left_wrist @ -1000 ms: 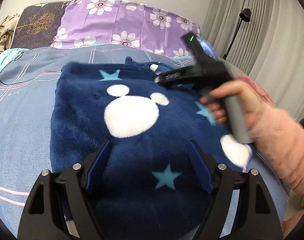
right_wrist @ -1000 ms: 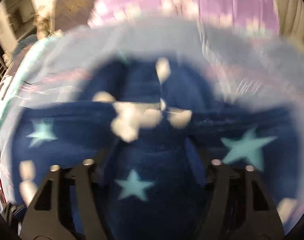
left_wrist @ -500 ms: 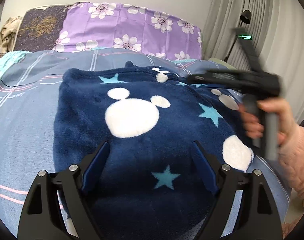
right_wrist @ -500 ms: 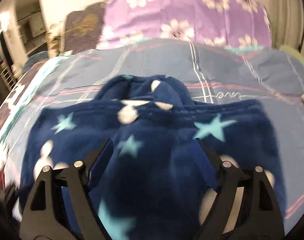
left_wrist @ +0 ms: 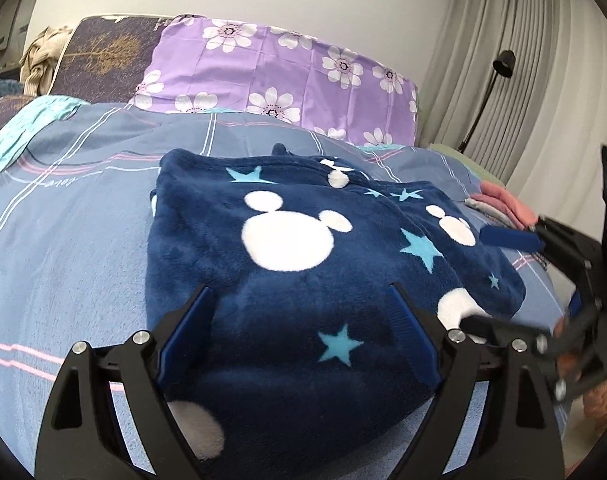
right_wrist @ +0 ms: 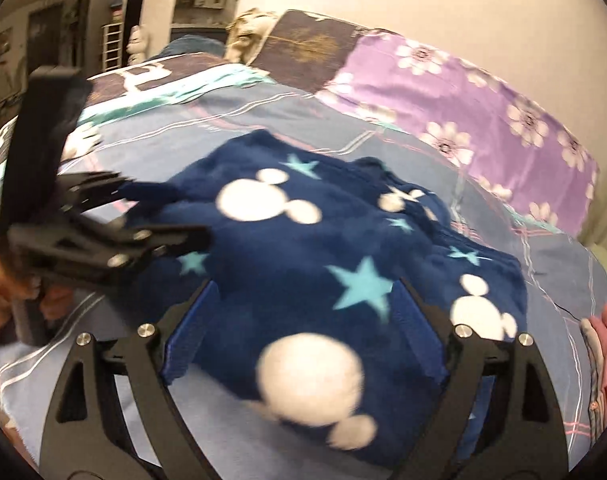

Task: Fold small clothes

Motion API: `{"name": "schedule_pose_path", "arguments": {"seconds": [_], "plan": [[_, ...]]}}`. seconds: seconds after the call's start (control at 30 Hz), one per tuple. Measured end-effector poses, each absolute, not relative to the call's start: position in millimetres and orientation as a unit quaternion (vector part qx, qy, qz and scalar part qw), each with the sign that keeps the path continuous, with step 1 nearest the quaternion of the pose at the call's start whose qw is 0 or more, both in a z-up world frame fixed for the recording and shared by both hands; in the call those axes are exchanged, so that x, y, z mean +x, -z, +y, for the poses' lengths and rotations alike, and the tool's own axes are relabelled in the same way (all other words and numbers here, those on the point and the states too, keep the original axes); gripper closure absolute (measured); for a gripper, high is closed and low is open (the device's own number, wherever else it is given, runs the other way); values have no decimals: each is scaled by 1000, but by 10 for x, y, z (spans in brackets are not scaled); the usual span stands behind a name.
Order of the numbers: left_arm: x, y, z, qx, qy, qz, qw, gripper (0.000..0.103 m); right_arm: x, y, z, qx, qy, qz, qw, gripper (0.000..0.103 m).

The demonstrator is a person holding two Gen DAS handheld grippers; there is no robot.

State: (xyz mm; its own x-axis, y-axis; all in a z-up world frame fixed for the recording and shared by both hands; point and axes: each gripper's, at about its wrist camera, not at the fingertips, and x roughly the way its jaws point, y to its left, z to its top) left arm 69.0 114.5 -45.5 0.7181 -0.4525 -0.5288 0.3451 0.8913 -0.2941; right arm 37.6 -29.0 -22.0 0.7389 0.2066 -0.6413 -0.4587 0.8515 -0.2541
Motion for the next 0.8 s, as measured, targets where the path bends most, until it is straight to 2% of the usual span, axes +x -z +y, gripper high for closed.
{"name": "schedule_pose_path", "arguments": {"seconds": [0.47, 0.63, 0.8], "plan": [[685, 516, 1391, -142, 221, 309, 914, 11, 125, 484, 175, -264, -234, 312, 882, 13], [752, 573, 1756, -228, 220, 304, 898, 11, 6, 572, 375, -300, -267, 298, 866, 13], [913, 846, 2166, -320, 177, 342, 866, 10, -56, 714, 626, -345, -289, 284, 847, 13]]}}
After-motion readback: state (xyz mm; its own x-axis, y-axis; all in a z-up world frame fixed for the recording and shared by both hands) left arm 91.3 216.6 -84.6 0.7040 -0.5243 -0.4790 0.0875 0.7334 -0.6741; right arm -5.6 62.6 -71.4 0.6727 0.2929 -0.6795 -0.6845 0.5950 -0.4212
